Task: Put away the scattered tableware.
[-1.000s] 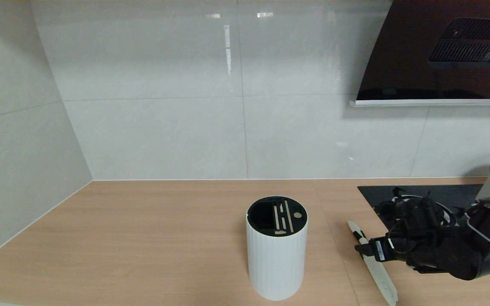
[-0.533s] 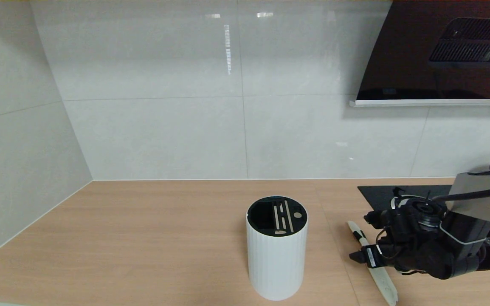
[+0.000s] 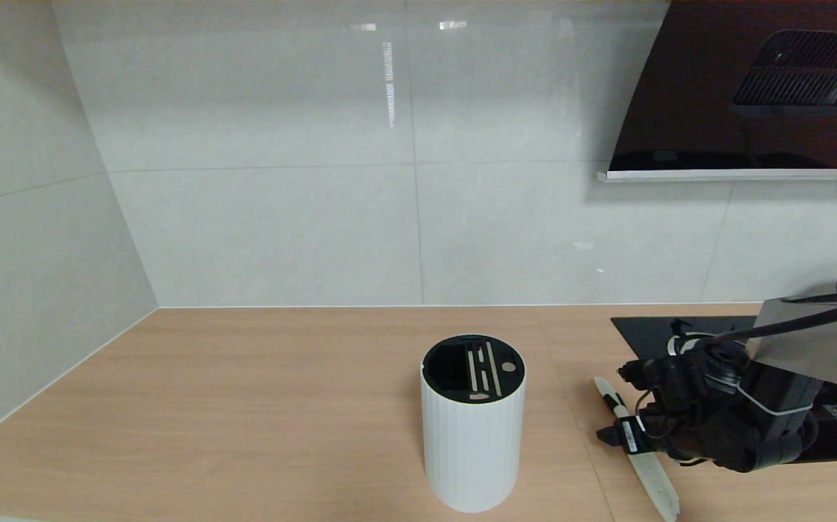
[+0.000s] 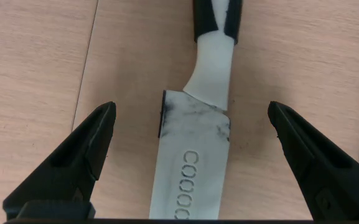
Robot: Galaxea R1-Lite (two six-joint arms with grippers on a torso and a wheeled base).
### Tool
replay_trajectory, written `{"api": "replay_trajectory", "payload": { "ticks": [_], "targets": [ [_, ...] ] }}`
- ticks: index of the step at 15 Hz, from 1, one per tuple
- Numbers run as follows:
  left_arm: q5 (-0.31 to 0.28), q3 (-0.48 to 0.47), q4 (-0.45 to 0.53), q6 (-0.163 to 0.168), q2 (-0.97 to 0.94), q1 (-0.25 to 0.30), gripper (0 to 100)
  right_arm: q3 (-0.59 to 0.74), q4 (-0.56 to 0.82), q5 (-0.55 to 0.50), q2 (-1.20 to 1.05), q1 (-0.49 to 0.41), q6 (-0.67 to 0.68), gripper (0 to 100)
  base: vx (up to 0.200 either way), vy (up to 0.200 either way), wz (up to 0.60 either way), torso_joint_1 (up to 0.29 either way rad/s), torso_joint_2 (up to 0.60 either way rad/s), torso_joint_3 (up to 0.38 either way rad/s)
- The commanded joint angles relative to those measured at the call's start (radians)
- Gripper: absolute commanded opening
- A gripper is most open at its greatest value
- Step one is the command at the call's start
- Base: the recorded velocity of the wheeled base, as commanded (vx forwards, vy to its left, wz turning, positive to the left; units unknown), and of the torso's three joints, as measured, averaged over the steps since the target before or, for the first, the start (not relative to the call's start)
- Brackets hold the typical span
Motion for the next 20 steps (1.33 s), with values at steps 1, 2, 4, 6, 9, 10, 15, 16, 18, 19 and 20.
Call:
{"api": "replay_trajectory", "payload": {
  "ticks": [1, 2, 4, 6, 9, 10, 15, 16, 18, 19, 20],
  "targets": [
    [0.0, 0.0, 0.0, 0.0, 0.0, 0.0, 100, -0.004, 0.0, 0.001, 0.003, -0.003, 0.0, 100, 0.0, 0.0, 0.0, 0.0, 0.0, 0.0],
    [0.0, 0.0, 0.0, 0.0, 0.0, 0.0, 100, -0.004, 0.0, 0.001, 0.003, -0.003, 0.0, 100, 0.0, 0.0, 0.0, 0.0, 0.0, 0.0],
    [0.0, 0.0, 0.0, 0.0, 0.0, 0.0, 100, -0.004, 0.0, 0.001, 0.005, -0.003, 0.002, 100, 0.0, 0.0, 0.0, 0.0, 0.0, 0.0],
    [0.0, 0.0, 0.0, 0.0, 0.0, 0.0, 100, -0.002, 0.0, 0.001, 0.003, -0.003, 0.002, 0, 0.0, 0.0, 0.0, 0.0, 0.0, 0.0],
    [0.0, 0.0, 0.0, 0.0, 0.0, 0.0, 100, -0.001, 0.0, 0.001, 0.011, -0.003, 0.0, 0, 0.0, 0.0, 0.0, 0.0, 0.0, 0.0],
    [0.0, 0.0, 0.0, 0.0, 0.0, 0.0, 100, -0.001, 0.0, 0.001, 0.011, -0.003, 0.0, 0, 0.0, 0.0, 0.0, 0.0, 0.0, 0.0],
    [0.0, 0.0, 0.0, 0.0, 0.0, 0.0, 100, -0.002, -0.002, 0.001, 0.006, -0.003, 0.002, 0, 0.0, 0.0, 0.0, 0.0, 0.0, 0.0],
    [0.0, 0.0, 0.0, 0.0, 0.0, 0.0, 100, -0.002, -0.002, -0.001, 0.003, -0.003, 0.003, 0, 0.0, 0.0, 0.0, 0.0, 0.0, 0.0],
    [0.0, 0.0, 0.0, 0.0, 0.0, 0.0, 100, 0.019, -0.002, -0.006, -0.058, -0.003, 0.011, 0, 0.0, 0.0, 0.0, 0.0, 0.0, 0.0],
    [0.0, 0.0, 0.0, 0.0, 0.0, 0.0, 100, 0.042, -0.002, -0.006, -0.101, -0.003, 0.014, 0, 0.0, 0.0, 0.0, 0.0, 0.0, 0.0],
    [0.0, 0.0, 0.0, 0.001, 0.0, 0.0, 100, 0.067, -0.002, -0.004, -0.147, -0.003, 0.013, 0, 0.0, 0.0, 0.0, 0.0, 0.0, 0.0]
  ]
}}
